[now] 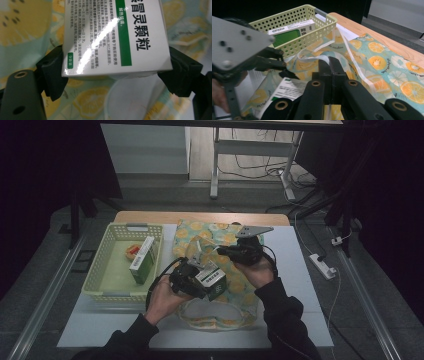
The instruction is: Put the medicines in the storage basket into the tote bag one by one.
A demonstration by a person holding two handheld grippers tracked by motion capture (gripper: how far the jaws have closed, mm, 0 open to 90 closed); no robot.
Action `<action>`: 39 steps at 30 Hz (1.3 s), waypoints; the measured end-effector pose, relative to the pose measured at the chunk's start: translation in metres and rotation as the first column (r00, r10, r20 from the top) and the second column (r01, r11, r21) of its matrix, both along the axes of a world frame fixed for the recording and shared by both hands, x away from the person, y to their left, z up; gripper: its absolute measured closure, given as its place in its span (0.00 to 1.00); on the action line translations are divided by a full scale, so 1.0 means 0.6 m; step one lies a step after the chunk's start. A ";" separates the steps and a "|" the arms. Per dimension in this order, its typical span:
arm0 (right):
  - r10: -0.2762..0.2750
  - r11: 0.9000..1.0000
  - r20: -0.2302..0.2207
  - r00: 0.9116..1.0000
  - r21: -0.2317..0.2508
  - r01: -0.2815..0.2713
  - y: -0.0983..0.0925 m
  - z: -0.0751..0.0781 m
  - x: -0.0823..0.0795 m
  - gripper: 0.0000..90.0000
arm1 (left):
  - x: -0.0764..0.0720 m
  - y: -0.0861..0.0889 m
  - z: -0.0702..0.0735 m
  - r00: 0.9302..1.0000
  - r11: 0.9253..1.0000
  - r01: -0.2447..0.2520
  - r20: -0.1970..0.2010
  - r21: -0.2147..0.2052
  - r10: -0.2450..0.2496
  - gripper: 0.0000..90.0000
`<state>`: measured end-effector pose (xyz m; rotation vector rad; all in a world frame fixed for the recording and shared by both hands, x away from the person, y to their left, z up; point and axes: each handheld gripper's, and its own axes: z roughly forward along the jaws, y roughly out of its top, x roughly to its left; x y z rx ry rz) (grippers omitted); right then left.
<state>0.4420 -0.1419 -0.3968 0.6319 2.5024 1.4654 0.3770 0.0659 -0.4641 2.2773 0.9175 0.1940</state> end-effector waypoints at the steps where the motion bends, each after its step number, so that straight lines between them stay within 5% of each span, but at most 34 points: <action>1: 0.001 1.000 -0.001 1.000 0.000 -0.001 0.000 0.000 0.000 1.00 | 0.005 -0.002 -0.002 1.000 1.000 -0.009 0.001 0.005 0.009 0.19; 23: -0.011 1.000 -0.006 1.000 -0.018 0.010 0.000 -0.009 0.005 1.00 | 0.062 -0.021 -0.025 0.993 0.994 -0.112 0.023 0.015 0.112 0.19; 39: -0.016 1.000 -0.007 1.000 -0.016 0.015 -0.004 -0.010 0.007 1.00 | 0.047 -0.019 -0.020 0.994 0.995 -0.101 0.049 -0.014 0.102 0.08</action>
